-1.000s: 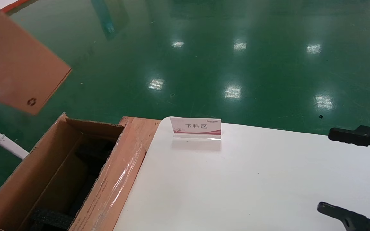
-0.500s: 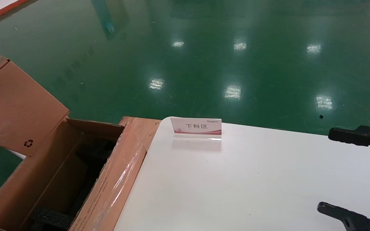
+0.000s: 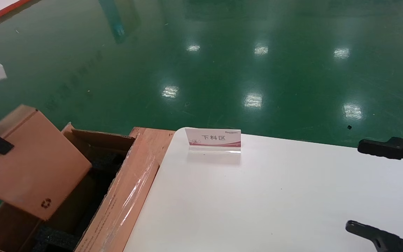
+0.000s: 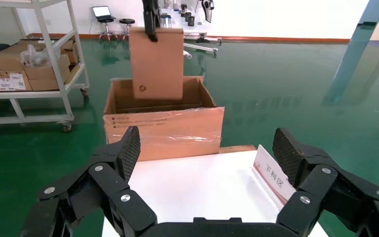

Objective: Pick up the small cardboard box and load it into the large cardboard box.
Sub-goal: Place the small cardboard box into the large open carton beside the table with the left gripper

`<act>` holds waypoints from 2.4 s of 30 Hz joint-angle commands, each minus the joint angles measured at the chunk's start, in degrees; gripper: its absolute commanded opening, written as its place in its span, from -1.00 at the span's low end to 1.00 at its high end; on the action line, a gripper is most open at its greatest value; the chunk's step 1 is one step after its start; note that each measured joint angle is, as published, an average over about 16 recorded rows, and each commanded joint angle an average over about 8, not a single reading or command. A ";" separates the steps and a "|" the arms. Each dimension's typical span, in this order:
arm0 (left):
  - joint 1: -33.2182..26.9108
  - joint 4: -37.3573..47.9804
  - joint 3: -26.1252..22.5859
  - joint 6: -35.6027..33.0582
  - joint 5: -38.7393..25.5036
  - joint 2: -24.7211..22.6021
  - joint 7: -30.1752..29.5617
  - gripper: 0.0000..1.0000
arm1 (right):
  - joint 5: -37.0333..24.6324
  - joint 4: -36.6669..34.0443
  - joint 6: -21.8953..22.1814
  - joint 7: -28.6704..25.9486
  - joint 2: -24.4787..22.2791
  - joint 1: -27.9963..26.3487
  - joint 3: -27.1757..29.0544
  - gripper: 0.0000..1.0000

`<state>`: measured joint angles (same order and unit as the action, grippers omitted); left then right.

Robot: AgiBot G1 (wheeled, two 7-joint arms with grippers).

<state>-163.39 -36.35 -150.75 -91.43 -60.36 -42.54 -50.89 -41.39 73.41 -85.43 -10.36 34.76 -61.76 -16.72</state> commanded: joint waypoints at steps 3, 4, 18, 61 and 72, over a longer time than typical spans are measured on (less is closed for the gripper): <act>0.81 -0.84 -3.66 0.49 3.85 -0.57 -1.75 -1.00 | 0.01 0.00 0.01 0.01 -0.01 0.00 -0.01 1.00; 1.17 -0.60 -4.13 0.68 4.30 -0.65 -1.82 -1.00 | 0.01 0.00 0.01 0.01 -0.01 0.00 -0.02 1.00; 11.28 6.92 -4.42 5.35 7.63 -2.22 -0.82 -1.00 | 0.04 0.00 0.03 0.03 -0.03 -0.01 -0.06 1.00; 33.18 22.52 -3.02 12.12 10.40 -4.70 -0.35 -1.00 | 0.14 0.00 0.09 0.10 -0.08 -0.04 -0.20 1.00; 36.49 26.11 -2.26 12.58 11.44 -6.12 0.69 -1.00 | 0.16 0.00 0.10 0.12 -0.10 -0.05 -0.24 1.00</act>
<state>-126.96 -10.29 -153.09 -78.85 -49.04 -48.65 -50.20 -41.23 73.41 -85.33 -10.24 34.66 -61.81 -16.96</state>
